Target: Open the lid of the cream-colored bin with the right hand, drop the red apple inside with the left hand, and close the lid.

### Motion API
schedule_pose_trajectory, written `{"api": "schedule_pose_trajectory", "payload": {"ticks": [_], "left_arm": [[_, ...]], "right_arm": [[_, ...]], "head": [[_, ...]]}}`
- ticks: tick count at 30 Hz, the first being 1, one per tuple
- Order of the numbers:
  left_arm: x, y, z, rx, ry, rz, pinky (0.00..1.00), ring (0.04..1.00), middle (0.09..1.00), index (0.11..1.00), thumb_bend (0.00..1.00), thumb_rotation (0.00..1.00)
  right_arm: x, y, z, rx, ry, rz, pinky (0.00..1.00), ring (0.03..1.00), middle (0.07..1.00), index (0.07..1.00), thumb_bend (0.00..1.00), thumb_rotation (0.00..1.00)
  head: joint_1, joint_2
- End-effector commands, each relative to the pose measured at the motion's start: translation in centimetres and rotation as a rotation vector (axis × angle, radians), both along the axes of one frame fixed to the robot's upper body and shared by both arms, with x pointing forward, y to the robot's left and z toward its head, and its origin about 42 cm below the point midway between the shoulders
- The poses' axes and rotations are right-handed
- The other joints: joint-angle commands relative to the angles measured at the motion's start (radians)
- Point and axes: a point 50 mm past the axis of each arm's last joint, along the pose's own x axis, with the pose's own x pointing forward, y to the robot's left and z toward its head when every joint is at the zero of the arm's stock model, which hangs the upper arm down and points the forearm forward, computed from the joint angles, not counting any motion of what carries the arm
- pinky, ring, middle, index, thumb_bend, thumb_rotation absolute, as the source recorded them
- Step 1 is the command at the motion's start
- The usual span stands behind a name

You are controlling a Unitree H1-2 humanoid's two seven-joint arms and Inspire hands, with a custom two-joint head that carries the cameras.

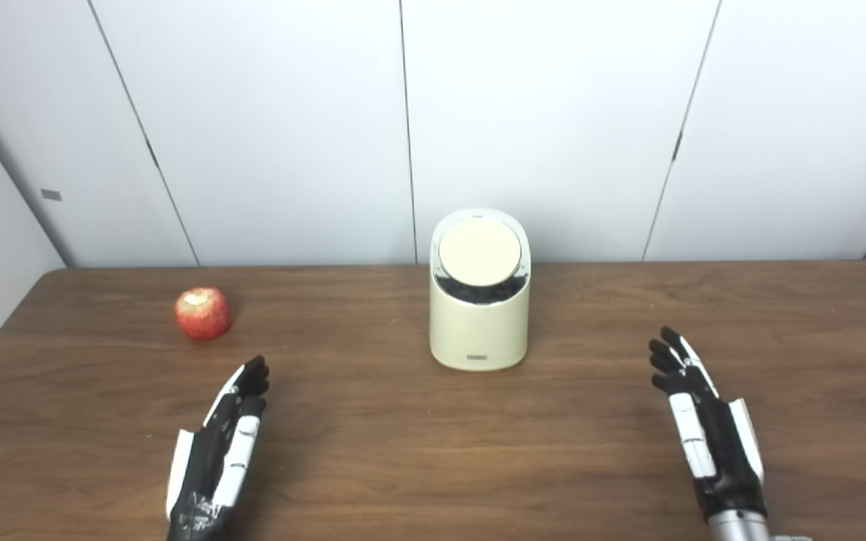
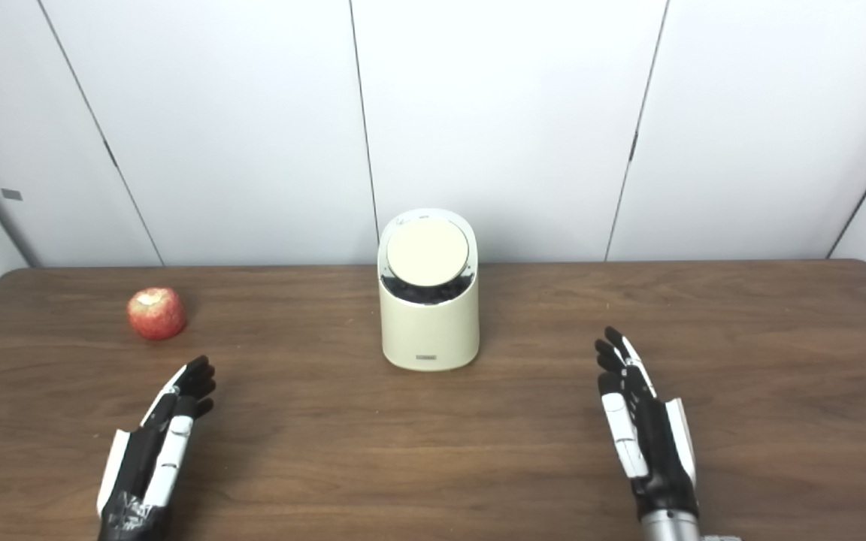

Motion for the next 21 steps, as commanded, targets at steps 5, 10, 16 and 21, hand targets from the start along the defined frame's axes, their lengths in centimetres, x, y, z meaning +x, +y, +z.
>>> {"api": "schedule_pose_trajectory", "payload": {"ticks": [5, 10, 16, 21], "left_arm": [[-1.15, -0.06, -2.19, 0.009, 0.068, 0.009, 0.90, 0.903, 0.904, 0.916, 0.51, 0.87], [-1.16, -0.08, -2.16, -0.009, 0.070, 0.008, 0.90, 0.909, 0.909, 0.921, 0.50, 0.85], [-1.12, -0.01, -2.22, -0.005, 0.073, 0.007, 0.91, 0.912, 0.911, 0.925, 0.52, 0.85], [-1.02, 0.09, -2.65, -0.005, 0.072, 0.007, 0.91, 0.910, 0.910, 0.923, 0.51, 0.85]], "right_arm": [[-0.90, -0.38, -1.95, 0.006, 0.060, -0.018, 0.84, 0.877, 0.886, 0.915, 0.42, 1.00], [-0.92, -0.38, -2.00, 0.005, 0.064, -0.021, 0.84, 0.878, 0.885, 0.913, 0.43, 1.00], [-0.87, -0.42, -2.05, -0.012, 0.063, -0.020, 0.84, 0.873, 0.883, 0.912, 0.43, 1.00], [-0.77, -0.32, -2.42, -0.001, 0.070, -0.021, 0.84, 0.878, 0.885, 0.916, 0.43, 1.00]], "head": [[0.000, 0.000], [-0.001, 0.000], [-0.003, -0.004], [-0.014, -0.035]]}}
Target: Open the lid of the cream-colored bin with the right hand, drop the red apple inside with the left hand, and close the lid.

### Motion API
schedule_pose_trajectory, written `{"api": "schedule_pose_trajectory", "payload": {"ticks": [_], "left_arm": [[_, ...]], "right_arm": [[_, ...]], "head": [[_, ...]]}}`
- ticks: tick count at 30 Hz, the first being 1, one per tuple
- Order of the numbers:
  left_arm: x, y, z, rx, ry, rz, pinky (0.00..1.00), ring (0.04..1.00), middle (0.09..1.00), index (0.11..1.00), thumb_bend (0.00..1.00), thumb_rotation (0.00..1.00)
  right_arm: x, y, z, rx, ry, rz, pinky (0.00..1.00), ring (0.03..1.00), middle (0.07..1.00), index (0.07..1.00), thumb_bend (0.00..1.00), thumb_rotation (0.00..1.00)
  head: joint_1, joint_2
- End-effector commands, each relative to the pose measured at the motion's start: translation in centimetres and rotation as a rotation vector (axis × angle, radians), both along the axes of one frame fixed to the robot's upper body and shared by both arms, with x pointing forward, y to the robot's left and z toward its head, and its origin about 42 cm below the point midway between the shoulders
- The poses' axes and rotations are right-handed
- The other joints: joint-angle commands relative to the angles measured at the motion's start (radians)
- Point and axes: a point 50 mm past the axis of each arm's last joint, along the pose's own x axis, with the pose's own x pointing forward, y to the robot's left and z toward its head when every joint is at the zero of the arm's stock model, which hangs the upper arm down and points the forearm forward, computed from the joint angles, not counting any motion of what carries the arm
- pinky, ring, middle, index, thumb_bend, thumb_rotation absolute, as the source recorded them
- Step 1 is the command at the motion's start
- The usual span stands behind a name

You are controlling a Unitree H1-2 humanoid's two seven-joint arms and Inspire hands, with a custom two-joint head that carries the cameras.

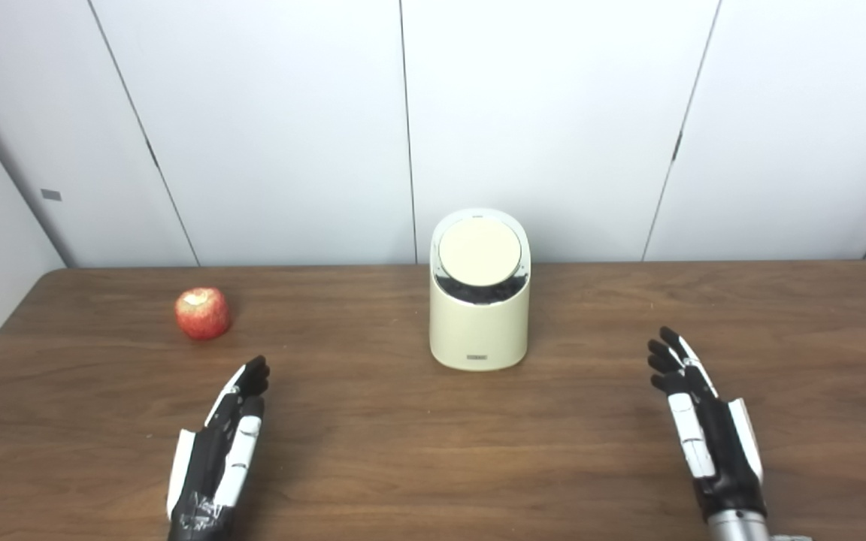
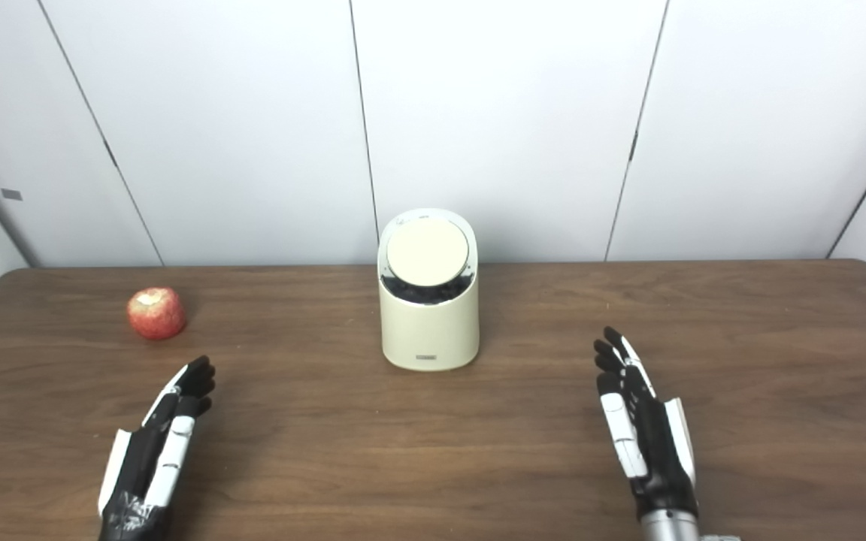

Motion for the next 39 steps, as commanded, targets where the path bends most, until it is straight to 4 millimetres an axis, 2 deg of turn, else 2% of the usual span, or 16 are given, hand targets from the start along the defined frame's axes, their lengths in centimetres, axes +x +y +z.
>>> {"api": "schedule_pose_trajectory", "payload": {"ticks": [1, 3, 7, 9, 14, 24, 30, 33, 39], "left_arm": [[-1.1, 0.1, -2.7, -0.013, 0.069, 0.010, 0.91, 0.909, 0.909, 0.922, 0.51, 0.85], [-1.0, 0.1, -2.9, -0.018, 0.067, 0.007, 0.92, 0.909, 0.908, 0.921, 0.51, 0.84], [-1.0, 0.1, -3.2, -0.036, 0.066, 0.003, 0.93, 0.912, 0.913, 0.927, 0.47, 0.82], [-0.9, 0.0, -3.4, -0.041, 0.067, 0.001, 0.93, 0.913, 0.915, 0.928, 0.46, 0.81], [-0.7, 0.0, -3.6, -0.042, 0.067, -0.004, 0.97, 0.927, 0.925, 0.933, 0.46, 0.81], [-0.7, -0.2, -3.7, -0.045, 0.061, -0.011, 0.99, 0.941, 0.936, 0.943, 0.47, 0.81], [-0.9, -0.4, -3.7, -0.048, 0.059, -0.006, 0.99, 0.938, 0.933, 0.941, 0.45, 0.79], [-1.0, -0.6, -3.7, -0.051, 0.060, -0.003, 0.99, 0.937, 0.931, 0.940, 0.44, 0.80], [-1.1, -1.0, -3.6, -0.063, 0.064, -0.006, 0.98, 0.939, 0.935, 0.941, 0.46, 0.80]], "right_arm": [[-0.9, -0.3, -2.4, 0.004, 0.070, -0.022, 0.84, 0.879, 0.884, 0.914, 0.43, 1.00], [-0.8, -0.3, -2.7, -0.002, 0.072, -0.022, 0.84, 0.880, 0.883, 0.912, 0.42, 1.00], [-0.9, -0.3, -2.9, -0.001, 0.081, -0.026, 0.84, 0.882, 0.883, 0.912, 0.40, 1.00], [-0.8, -0.3, -3.2, -0.003, 0.083, -0.026, 0.84, 0.882, 0.883, 0.912, 0.40, 1.00], [-0.8, -0.3, -3.5, -0.010, 0.087, -0.024, 0.84, 0.887, 0.883, 0.910, 0.43, 1.00], [-0.8, -0.5, -3.5, 0.007, 0.072, -0.011, 0.86, 0.891, 0.894, 0.920, 0.44, 1.00], [-0.6, -0.9, -3.1, 0.062, 0.051, 0.015, 0.86, 0.905, 0.907, 0.926, 0.50, 1.00], [-0.3, -1.1, -2.7, 0.091, 0.041, 0.018, 0.86, 0.916, 0.911, 0.926, 0.56, 0.94], [1.0, -1.6, -0.9, 0.100, 0.014, 0.029, 0.85, 0.928, 0.923, 0.944, 0.57, 0.77]], "head": [[-0.001, -0.006], [-0.002, -0.032], [-0.001, -0.053], [-0.001, -0.078], [0.000, -0.091], [-0.001, -0.092], [-0.004, -0.093], [-0.004, -0.095], [0.004, -0.094]]}}
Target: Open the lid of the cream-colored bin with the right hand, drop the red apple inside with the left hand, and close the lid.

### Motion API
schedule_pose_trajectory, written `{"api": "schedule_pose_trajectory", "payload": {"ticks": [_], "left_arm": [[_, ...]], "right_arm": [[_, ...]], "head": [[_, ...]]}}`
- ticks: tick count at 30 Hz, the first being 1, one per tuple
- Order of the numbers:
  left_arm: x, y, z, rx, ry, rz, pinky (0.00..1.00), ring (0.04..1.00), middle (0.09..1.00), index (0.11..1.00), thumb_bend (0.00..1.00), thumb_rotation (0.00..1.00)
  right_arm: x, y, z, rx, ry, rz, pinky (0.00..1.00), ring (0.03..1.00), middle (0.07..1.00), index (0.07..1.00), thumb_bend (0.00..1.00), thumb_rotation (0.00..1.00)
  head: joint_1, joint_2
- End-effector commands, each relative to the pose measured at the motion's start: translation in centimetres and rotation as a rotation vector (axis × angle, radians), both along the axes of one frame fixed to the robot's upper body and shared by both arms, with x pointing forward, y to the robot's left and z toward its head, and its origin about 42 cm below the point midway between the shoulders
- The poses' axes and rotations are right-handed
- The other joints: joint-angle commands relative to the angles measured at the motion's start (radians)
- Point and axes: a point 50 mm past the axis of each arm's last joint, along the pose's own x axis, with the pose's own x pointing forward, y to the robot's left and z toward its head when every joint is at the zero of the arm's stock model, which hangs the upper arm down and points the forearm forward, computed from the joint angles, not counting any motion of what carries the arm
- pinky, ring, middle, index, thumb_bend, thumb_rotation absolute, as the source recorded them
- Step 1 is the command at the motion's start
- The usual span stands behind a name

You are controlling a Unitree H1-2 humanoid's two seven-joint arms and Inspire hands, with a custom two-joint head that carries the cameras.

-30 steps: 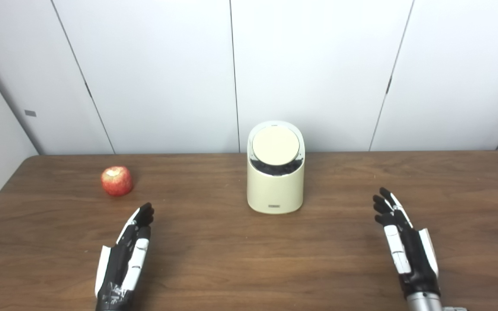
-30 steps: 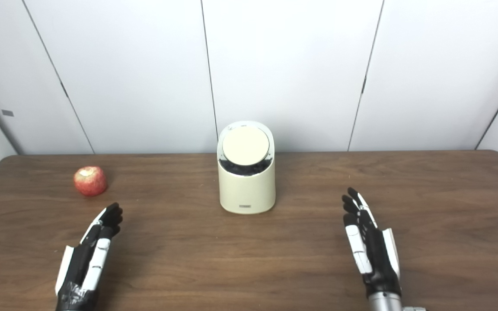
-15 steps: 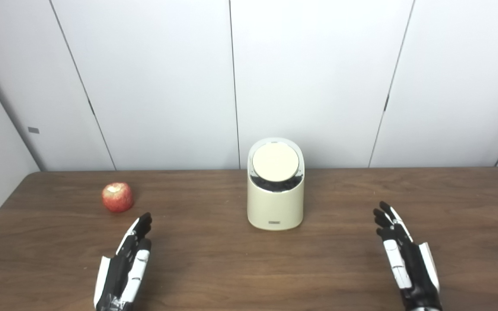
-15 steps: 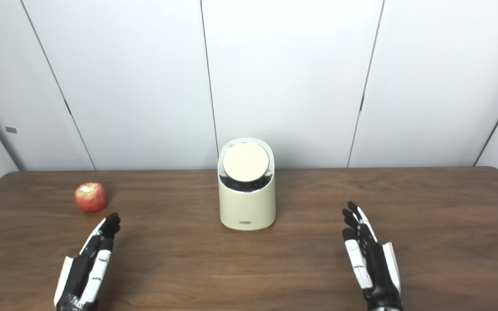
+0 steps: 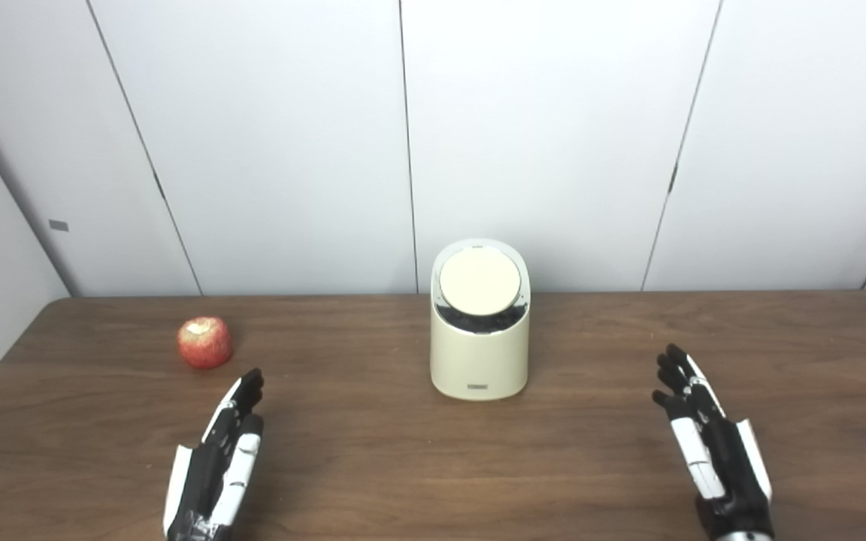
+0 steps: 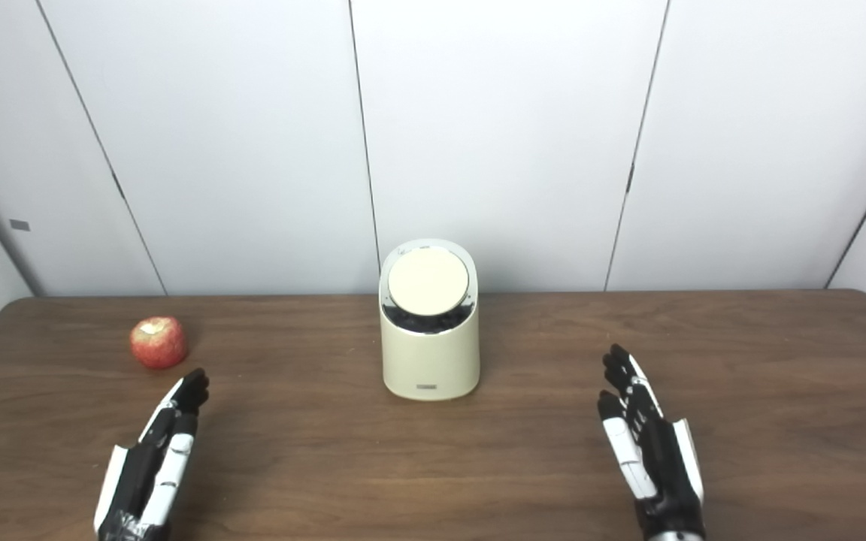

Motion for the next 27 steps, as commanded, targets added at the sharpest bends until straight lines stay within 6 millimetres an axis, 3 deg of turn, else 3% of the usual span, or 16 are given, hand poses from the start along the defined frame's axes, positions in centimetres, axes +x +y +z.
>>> {"api": "schedule_pose_trajectory", "payload": {"ticks": [1, 10, 14, 18, 27], "left_arm": [[-2.3, -0.9, -3.6, -0.052, 0.127, 0.010, 0.99, 0.946, 0.938, 0.945, 0.46, 0.80], [-2.6, -1.2, -3.5, -0.053, 0.124, 0.013, 0.99, 0.943, 0.939, 0.946, 0.47, 0.80], [-2.7, -1.5, -3.2, -0.053, 0.130, 0.013, 0.99, 0.945, 0.937, 0.943, 0.48, 0.81], [-2.8, -1.6, -3.1, -0.053, 0.131, 0.011, 0.99, 0.944, 0.934, 0.940, 0.49, 0.81], [-2.8, -1.5, -3.1, -0.050, 0.133, 0.010, 0.98, 0.947, 0.935, 0.945, 0.49, 0.81]], "right_arm": [[0.0, -0.9, -1.0, -0.033, 0.048, -0.018, 0.85, 0.924, 0.922, 0.945, 0.57, 0.75], [3.9, -1.2, 3.2, -0.234, 0.015, -0.069, 0.82, 0.862, 0.884, 0.920, 0.74, 0.72], [6.1, -0.9, 5.4, -0.257, -0.007, -0.063, 0.83, 0.868, 0.885, 0.915, 0.81, 0.56], [8.0, -0.3, 7.4, -0.295, -0.032, -0.064, 0.83, 0.865, 0.882, 0.910, 0.87, 0.50], [11.0, 1.5, 11.1, -0.325, -0.078, -0.056, 0.81, 0.865, 0.881, 0.916, 0.93, 0.51]], "head": [[-0.001, 0.002], [-0.004, 0.017], [0.000, 0.029], [0.001, 0.032], [-0.007, 0.046]]}}
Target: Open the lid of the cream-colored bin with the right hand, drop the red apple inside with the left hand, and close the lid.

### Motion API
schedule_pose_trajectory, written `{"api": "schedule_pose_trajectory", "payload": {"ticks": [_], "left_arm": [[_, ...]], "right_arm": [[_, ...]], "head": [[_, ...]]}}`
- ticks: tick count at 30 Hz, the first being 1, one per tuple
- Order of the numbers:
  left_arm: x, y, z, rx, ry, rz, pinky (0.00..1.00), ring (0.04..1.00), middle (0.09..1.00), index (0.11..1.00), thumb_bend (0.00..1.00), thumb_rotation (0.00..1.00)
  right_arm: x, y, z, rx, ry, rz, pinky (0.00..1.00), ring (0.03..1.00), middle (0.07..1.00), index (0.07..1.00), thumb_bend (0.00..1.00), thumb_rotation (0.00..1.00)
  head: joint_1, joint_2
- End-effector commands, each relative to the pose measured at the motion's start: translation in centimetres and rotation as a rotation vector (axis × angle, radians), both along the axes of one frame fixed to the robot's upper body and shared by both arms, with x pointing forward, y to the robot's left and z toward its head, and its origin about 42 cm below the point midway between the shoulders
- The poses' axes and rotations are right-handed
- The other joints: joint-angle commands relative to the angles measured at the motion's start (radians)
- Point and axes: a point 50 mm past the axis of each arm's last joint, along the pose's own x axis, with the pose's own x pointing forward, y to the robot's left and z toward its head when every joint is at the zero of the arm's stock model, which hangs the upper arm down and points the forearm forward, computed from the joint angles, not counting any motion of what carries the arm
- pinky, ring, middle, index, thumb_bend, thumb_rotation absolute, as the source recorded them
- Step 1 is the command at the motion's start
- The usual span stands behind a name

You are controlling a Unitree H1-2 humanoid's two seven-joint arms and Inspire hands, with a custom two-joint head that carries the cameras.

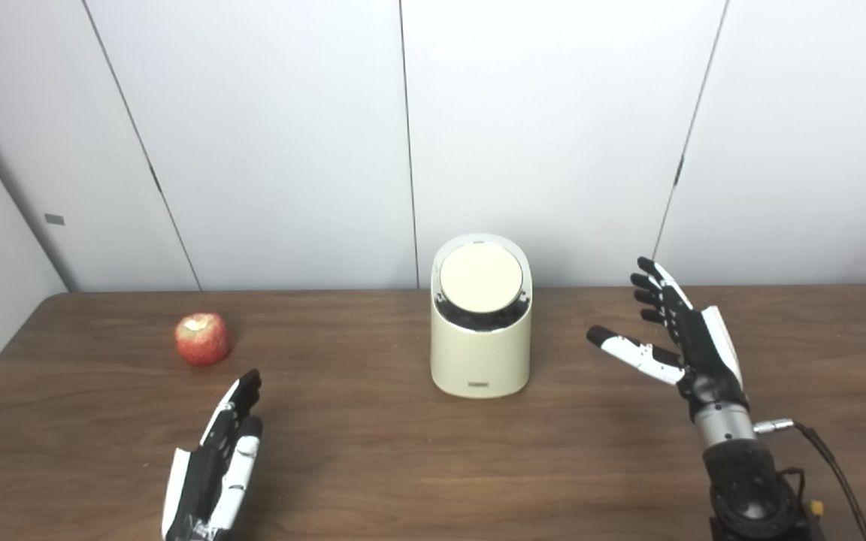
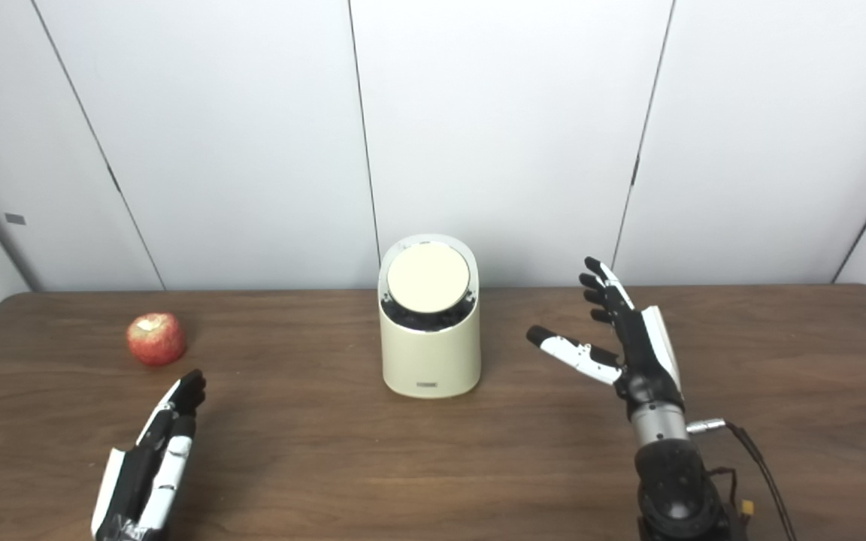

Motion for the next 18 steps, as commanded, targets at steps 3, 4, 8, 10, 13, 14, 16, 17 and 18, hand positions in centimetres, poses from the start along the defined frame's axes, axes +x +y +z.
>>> {"api": "schedule_pose_trajectory", "payload": {"ticks": [3, 4, 8, 10, 13, 14, 16, 17, 18], "left_arm": [[-2.4, -1.1, -3.3, -0.052, 0.130, 0.012, 0.99, 0.947, 0.935, 0.945, 0.50, 0.81], [-2.4, -1.1, -3.2, -0.053, 0.131, 0.011, 0.99, 0.946, 0.934, 0.944, 0.51, 0.81], [-2.4, -1.1, -3.3, -0.050, 0.128, 0.006, 0.99, 0.944, 0.935, 0.944, 0.48, 0.81], [-2.4, -1.1, -3.3, -0.050, 0.128, 0.006, 0.99, 0.941, 0.933, 0.942, 0.47, 0.81], [-2.4, -1.1, -3.3, -0.045, 0.136, 0.009, 0.99, 0.947, 0.935, 0.939, 0.49, 0.82], [-2.4, -1.1, -3.3, -0.047, 0.136, 0.010, 1.00, 0.948, 0.936, 0.939, 0.49, 0.82], [-2.5, -1.2, -3.2, -0.050, 0.137, 0.011, 0.99, 0.945, 0.936, 0.941, 0.48, 0.81], [-2.5, -1.3, -3.2, -0.051, 0.137, 0.013, 0.99, 0.943, 0.935, 0.941, 0.49, 0.81], [-2.5, -1.3, -3.2, -0.052, 0.138, 0.014, 0.98, 0.941, 0.935, 0.942, 0.49, 0.81]], "right_arm": [[1.8, 1.5, 4.4, 0.002, -0.110, 0.032, 0.83, 0.873, 0.889, 0.923, 0.92, 0.50], [2.1, 1.9, 4.8, 0.013, -0.124, 0.033, 0.83, 0.872, 0.889, 0.924, 0.92, 0.49], [3.2, 3.0, 6.3, 0.019, -0.147, 0.045, 0.81, 0.866, 0.884, 0.913, 0.97, 0.49], [3.6, 3.5, 7.1, 0.005, -0.157, 0.055, 0.81, 0.869, 0.882, 0.912, 0.97, 0.50], [4.1, 4.4, 8.4, -0.011, -0.186, 0.067, 0.82, 0.867, 0.876, 0.907, 0.95, 0.52], [4.3, 4.7, 8.7, -0.013, -0.194, 0.072, 0.82, 0.866, 0.876, 0.908, 0.95, 0.53], [4.7, 5.1, 9.4, -0.018, -0.203, 0.076, 0.81, 0.865, 0.875, 0.911, 0.95, 0.55], [4.9, 5.4, 9.7, -0.022, -0.208, 0.081, 0.79, 0.860, 0.870, 0.910, 0.96, 0.56], [5.1, 5.6, 10.0, -0.021, -0.211, 0.090, 0.76, 0.850, 0.863, 0.909, 0.96, 0.55]], "head": [[-0.001, 0.007], [-0.003, 0.007], [-0.006, 0.004], [-0.005, 0.003], [-0.008, 0.003], [-0.008, 0.004], [-0.006, 0.004], [-0.005, 0.004], [-0.004, 0.004]]}}
